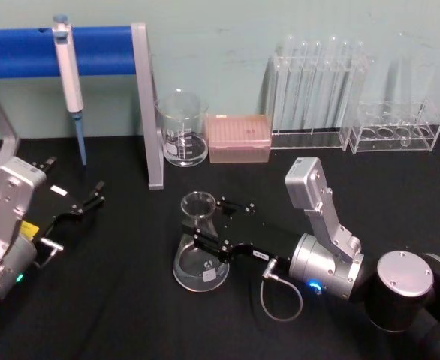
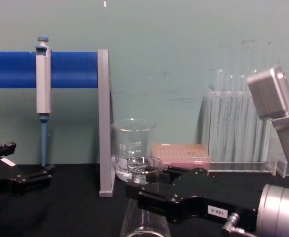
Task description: Grasp the erlenmeyer flask with one hand, shake it three times, then place it back.
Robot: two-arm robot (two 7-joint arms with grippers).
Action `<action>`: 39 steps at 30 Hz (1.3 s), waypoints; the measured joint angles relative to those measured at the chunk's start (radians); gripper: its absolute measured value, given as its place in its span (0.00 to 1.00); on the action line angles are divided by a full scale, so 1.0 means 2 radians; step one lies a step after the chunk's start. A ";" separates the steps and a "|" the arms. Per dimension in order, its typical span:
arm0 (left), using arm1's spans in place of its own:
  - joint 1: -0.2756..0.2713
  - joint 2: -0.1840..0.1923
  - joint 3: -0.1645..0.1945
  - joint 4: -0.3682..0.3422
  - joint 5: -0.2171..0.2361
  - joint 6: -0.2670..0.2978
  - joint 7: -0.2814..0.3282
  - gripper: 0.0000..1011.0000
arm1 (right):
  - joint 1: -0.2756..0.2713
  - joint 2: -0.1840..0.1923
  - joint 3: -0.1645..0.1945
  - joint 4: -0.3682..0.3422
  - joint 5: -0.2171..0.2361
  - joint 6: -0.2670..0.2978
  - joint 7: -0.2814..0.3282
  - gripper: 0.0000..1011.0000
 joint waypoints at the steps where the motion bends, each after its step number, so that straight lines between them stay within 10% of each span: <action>1: 0.000 0.000 0.000 0.000 0.000 0.000 0.000 0.99 | 0.000 0.000 0.000 0.000 0.000 0.000 0.000 0.54; 17: 0.000 0.000 0.000 0.000 0.000 0.000 0.000 0.99 | 0.000 0.000 0.000 0.000 0.000 0.000 0.000 0.99; 39: 0.000 0.000 0.000 0.000 0.000 0.000 0.000 0.99 | -0.002 0.002 0.000 -0.003 0.006 -0.002 0.008 0.99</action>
